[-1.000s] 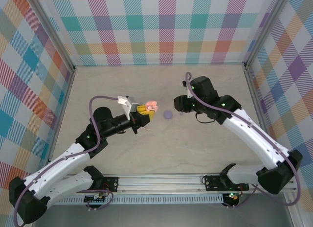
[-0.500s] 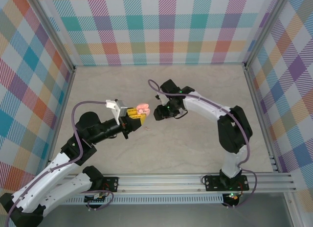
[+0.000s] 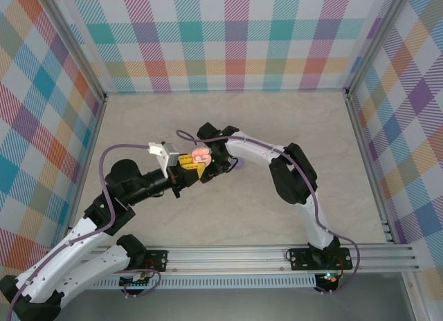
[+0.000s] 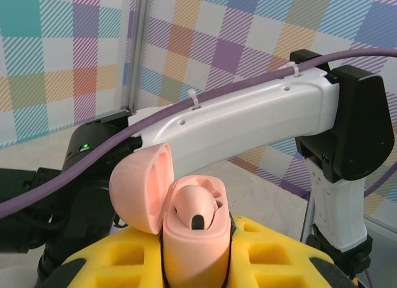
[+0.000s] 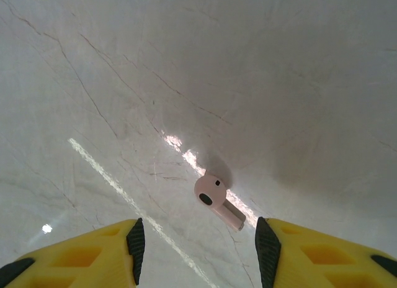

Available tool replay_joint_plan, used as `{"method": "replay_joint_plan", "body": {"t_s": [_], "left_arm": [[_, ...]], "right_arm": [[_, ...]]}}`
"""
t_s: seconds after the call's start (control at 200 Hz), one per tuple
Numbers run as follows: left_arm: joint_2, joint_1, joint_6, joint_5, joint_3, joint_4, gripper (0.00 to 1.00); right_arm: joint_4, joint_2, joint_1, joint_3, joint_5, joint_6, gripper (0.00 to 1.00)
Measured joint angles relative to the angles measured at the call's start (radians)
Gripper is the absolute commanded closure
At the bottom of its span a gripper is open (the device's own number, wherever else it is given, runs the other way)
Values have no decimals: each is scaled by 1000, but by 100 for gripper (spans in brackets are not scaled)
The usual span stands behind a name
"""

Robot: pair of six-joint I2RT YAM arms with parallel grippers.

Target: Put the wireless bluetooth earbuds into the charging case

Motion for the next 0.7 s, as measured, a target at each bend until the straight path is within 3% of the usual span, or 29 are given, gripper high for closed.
{"method": "replay_joint_plan", "body": {"t_s": [0.42, 0.7], "left_arm": [[0, 0, 0, 0, 0, 1, 84], [2, 0, 0, 0, 0, 0, 84]], "right_arm": [[-95, 107, 44, 137, 118, -18, 48], [-124, 132, 52, 172, 231, 16, 55]]}}
